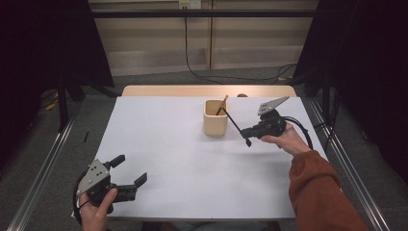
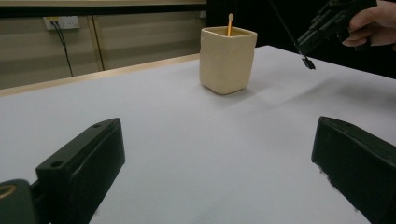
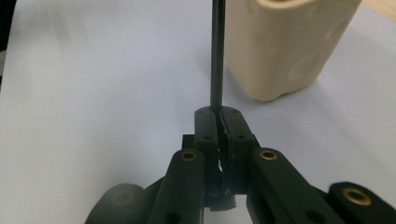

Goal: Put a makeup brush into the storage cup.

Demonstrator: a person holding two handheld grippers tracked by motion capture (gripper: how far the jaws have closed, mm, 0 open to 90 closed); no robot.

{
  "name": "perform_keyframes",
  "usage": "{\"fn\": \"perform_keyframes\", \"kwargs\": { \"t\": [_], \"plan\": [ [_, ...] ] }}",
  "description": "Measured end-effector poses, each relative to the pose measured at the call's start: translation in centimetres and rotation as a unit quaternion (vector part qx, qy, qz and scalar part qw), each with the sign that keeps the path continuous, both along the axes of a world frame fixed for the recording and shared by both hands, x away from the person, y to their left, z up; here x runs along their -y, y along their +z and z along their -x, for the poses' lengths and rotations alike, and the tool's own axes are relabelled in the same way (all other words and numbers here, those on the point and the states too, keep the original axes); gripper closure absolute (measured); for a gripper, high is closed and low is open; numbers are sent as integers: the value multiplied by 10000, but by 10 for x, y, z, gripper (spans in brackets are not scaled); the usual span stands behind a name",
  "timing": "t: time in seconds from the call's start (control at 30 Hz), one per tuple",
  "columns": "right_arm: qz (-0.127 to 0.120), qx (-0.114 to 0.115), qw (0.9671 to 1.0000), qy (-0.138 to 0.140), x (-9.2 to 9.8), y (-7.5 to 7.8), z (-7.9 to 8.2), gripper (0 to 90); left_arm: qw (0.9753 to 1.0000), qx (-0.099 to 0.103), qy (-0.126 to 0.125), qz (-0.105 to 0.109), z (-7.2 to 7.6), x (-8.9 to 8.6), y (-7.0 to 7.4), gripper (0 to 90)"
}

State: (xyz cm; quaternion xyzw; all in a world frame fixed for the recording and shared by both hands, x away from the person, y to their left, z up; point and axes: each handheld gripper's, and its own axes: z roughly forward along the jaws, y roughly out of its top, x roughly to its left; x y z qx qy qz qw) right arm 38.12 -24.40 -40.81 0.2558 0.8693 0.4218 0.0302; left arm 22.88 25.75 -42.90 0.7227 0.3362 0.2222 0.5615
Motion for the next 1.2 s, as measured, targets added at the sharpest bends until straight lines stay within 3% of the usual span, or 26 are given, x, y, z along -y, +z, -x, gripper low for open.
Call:
{"fn": "perform_keyframes", "kwargs": {
  "t": [0.1, 0.3, 0.6, 0.93, 1.1, 1.2],
  "plan": [
    [-93, 78, 9999, -4, 1, 2, 2, 863, 10000, 13, -11, -7, 1, -1, 0, 26],
    [-509, 265, 9983, -94, 3, 10, 8, 863, 10000, 0, -10, -14, 1, -1, 0, 26],
    [-1036, 446, 9932, -283, 14, 12, 21, 864, 10000, 1, 11, 41, 4, -3, 0, 26],
    [-1172, 523, 9917, -54, 12, 19, 37, 863, 10000, -25, -1, 24, 0, 1, 1, 26],
    [-1344, 484, 9897, 75, 9, 24, 46, 863, 10000, -68, -23, 62, 2, 3, 1, 26],
    [-1316, 452, 9902, 131, 7, 24, 51, 863, 10000, -32, 9, 82, 3, 1, 2, 26]
  ]
}}
